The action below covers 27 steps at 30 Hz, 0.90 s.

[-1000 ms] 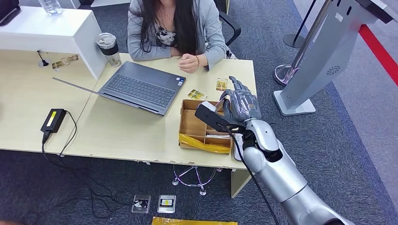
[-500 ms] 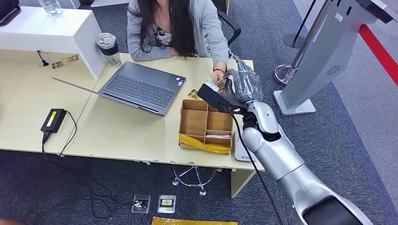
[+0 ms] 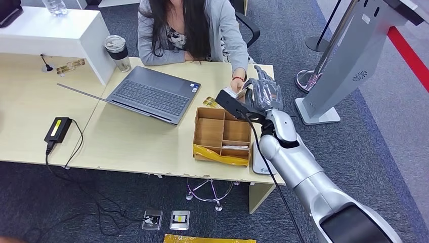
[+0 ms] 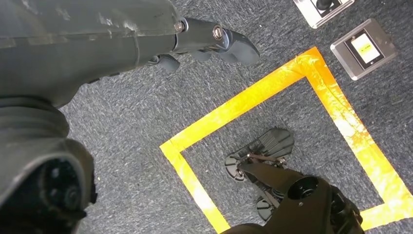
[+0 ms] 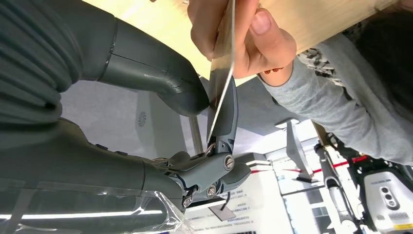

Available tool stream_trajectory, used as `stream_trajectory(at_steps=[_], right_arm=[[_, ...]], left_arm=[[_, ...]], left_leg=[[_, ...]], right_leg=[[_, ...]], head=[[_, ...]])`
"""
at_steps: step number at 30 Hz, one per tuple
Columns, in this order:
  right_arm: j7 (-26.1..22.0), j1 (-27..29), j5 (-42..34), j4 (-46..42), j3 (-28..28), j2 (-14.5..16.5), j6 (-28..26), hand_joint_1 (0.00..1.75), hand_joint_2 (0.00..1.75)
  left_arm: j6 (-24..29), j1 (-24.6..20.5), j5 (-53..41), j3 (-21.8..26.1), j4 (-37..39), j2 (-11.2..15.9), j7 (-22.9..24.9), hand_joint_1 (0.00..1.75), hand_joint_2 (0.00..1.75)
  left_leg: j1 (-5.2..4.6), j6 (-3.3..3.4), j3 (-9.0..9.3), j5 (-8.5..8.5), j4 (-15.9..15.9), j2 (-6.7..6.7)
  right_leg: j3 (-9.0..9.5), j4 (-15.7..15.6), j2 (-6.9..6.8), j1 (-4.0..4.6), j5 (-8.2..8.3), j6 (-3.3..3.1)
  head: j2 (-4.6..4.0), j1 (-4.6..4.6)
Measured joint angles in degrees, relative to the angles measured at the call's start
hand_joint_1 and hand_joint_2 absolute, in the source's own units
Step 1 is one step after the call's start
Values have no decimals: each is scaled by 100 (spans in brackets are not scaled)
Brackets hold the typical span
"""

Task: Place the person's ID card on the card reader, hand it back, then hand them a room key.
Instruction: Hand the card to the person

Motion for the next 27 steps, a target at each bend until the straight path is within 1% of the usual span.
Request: stream_trajectory(at_steps=[1, 2, 10, 12, 14, 19, 23, 27], right_arm=[[3, 0, 0, 35, 0, -1, -24, 0, 44], [-4, 0, -7, 68, 0, -1, -44, 0, 0], [-197, -42, -217, 331, -7, -18, 44, 0, 0], [-222, -111, -251, 373, -17, -74, 45, 0, 0], [-256, -216, -308, 416, -33, -192, 64, 0, 0], [-401, -518, -320, 542, -181, -651, 43, 0, 0], [-463, -578, -184, 618, -301, -1214, -36, 0, 0], [-592, -500, -362, 830, -466, -1814, -145, 0, 0]], left_arm=[[-4, 0, -8, -1, 0, 0, -1, 0, 0], [-9, 0, -12, -1, 0, 0, -2, 0, 0], [-38, 1, 14, -2, 0, 5, -49, 0, 0], [-38, 2, 33, -2, 0, 10, -49, 0, 0], [-38, 6, 44, -3, 1, 21, -49, 0, 0], [-21, 18, 121, -4, 2, 49, -46, 0, 0], [18, 30, 198, -4, 2, 52, 0, 0, 0], [36, 42, 246, -4, 2, 60, 69, 0, 0]], left_leg=[[0, 0, 0, 0, 0, 0], [0, 0, 0, 0, 0, 0], [0, 0, 0, 0, 0, 0], [0, 0, 1, 0, 1, 1], [-1, 0, 1, 0, 2, 1], [-5, 0, 2, 0, 4, 0], [-7, 2, 1, -1, 6, -3], [-7, 5, -1, -4, 7, -4]], right_leg=[[0, 0, 1, 0, 0, 0], [-1, 0, 2, 0, 0, 0], [-3, 0, 3, 0, 0, 0], [-4, 0, 3, 0, 0, 0], [-4, -1, 2, -1, 1, 1], [-4, -2, -1, -4, 2, 3], [-3, -6, -5, -6, 2, 3], [-5, -9, -5, -8, 2, 3]], head=[[0, -1], [0, 0], [0, -1], [0, -1], [0, -1], [0, -1], [0, -1], [0, -1]])
